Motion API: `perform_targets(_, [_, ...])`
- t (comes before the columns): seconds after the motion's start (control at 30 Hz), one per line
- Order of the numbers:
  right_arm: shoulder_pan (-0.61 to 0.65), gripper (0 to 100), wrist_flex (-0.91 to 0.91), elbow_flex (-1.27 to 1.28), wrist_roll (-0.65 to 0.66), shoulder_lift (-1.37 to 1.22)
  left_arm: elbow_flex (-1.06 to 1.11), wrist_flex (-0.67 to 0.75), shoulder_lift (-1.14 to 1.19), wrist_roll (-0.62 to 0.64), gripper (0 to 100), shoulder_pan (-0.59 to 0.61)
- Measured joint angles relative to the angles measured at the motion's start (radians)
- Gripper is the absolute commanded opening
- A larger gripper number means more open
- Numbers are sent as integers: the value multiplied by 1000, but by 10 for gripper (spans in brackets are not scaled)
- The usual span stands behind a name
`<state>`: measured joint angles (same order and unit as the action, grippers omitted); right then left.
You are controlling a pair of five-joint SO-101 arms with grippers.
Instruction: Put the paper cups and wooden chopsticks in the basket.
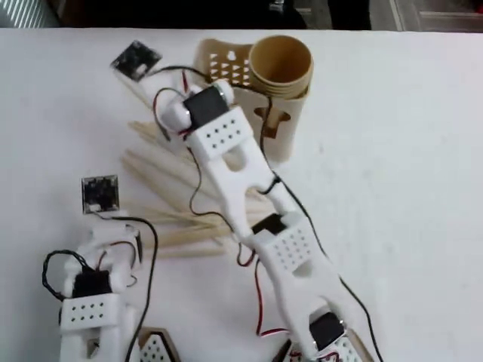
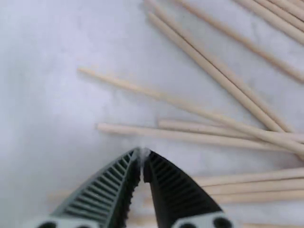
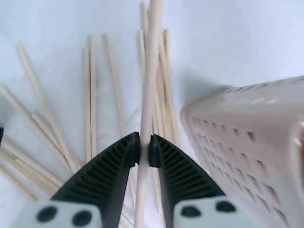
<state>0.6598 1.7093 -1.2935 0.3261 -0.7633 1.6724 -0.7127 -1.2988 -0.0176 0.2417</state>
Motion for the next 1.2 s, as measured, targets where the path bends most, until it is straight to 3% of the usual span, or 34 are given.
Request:
perform_targets(0.5, [-37, 17, 0, -2, -161, 342, 0, 23, 0, 0, 25, 0])
perform_targets(1.0, [-66, 17, 5, 0, -180, 692, 0, 23, 0, 0, 25, 0])
perform_targets(1.2, [-63, 17, 9, 215, -180, 893, 0, 23, 0, 0, 25, 0])
